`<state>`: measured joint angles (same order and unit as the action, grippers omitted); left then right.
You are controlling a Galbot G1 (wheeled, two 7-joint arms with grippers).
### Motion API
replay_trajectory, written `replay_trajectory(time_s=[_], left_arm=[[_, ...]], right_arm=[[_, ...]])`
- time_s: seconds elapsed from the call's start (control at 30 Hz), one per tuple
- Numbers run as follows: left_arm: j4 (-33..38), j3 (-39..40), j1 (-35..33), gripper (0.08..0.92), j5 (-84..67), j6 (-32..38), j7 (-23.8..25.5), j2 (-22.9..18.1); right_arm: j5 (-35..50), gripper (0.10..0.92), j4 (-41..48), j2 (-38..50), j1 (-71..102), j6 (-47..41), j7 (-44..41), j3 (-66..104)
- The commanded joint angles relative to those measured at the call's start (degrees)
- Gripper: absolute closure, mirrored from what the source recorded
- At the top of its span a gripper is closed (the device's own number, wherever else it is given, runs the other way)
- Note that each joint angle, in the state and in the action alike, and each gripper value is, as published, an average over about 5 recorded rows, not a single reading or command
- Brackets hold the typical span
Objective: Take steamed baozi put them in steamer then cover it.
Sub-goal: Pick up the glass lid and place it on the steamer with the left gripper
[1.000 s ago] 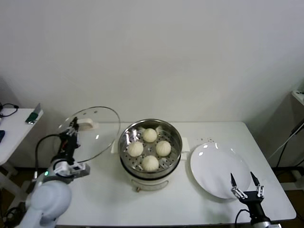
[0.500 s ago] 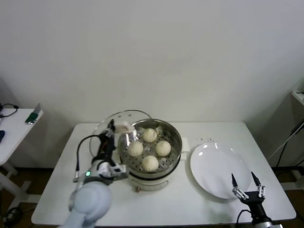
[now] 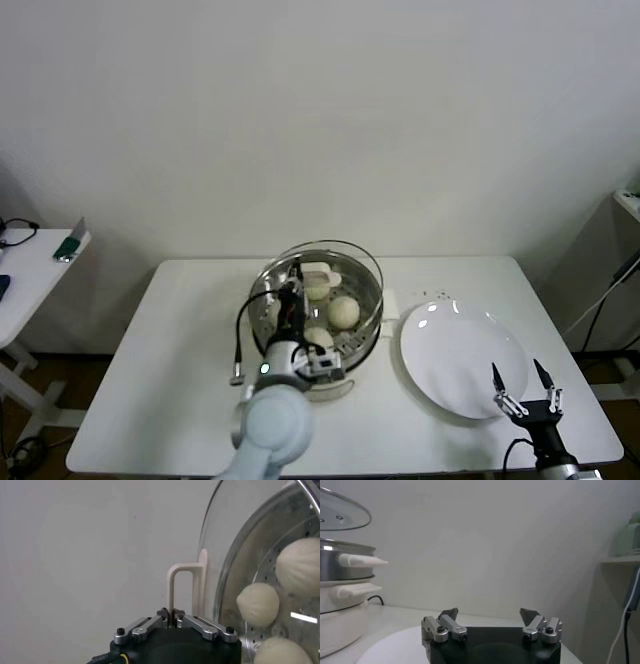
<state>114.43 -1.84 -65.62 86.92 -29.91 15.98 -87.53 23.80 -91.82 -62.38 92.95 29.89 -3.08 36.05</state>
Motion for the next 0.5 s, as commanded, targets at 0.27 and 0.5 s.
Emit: replay_trajectory(time_s=[0.27,0.5], left_arm=[[-5.01,3.07,0.32,0.856,6.58,0.17,-1.25,-6.40],[-5.69,2.39,-0.99,0.856,7.95,0.98,-2.27,-5.53]], right_arm=[[0.58,0.203,0.49,0.30,0.13,0.73,0.11,0.08],[0.52,0.203,0.57,0.10,0.18,1.00,0.11,0.10]])
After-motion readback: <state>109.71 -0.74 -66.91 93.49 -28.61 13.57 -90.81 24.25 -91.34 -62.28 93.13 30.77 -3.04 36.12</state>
